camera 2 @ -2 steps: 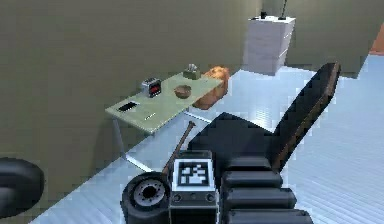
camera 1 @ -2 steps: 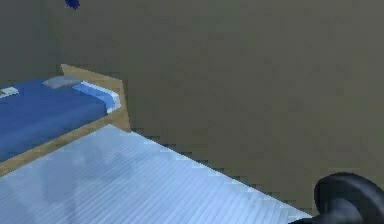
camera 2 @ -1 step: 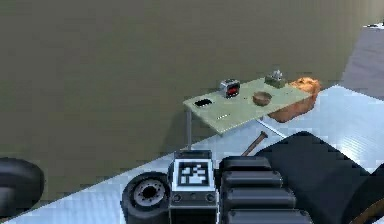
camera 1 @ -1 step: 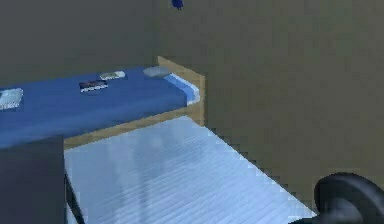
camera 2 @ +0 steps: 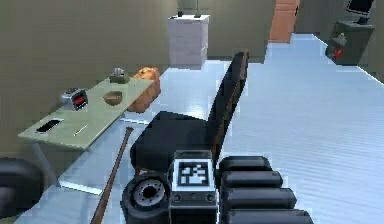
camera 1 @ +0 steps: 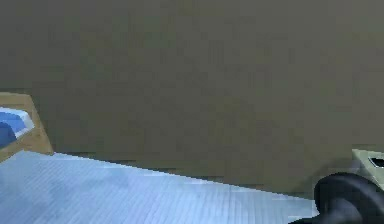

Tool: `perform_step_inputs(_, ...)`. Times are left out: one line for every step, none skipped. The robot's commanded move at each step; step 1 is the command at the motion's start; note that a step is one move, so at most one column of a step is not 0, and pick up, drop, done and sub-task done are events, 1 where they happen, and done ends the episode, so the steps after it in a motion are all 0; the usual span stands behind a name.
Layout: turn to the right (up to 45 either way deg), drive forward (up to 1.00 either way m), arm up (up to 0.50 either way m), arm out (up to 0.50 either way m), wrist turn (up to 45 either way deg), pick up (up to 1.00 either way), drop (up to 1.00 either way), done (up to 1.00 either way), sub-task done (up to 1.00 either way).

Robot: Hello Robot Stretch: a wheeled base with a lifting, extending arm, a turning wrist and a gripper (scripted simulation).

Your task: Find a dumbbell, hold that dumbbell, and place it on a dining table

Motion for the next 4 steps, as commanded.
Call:
perform_step_inputs(45.0, 0.0, 0.0, 0.0, 0.0, 0.0, 0.0, 0.0, 0.0)
perform_step_inputs(45.0, 0.0, 0.0, 0.0, 0.0, 0.0, 0.0, 0.0, 0.0)
perform_step_inputs(27.0, 0.0, 0.0, 0.0, 0.0, 0.0, 0.0, 0.0, 0.0)
perform_step_inputs(-45.0, 0.0, 0.0, 0.0, 0.0, 0.0, 0.0, 0.0, 0.0)
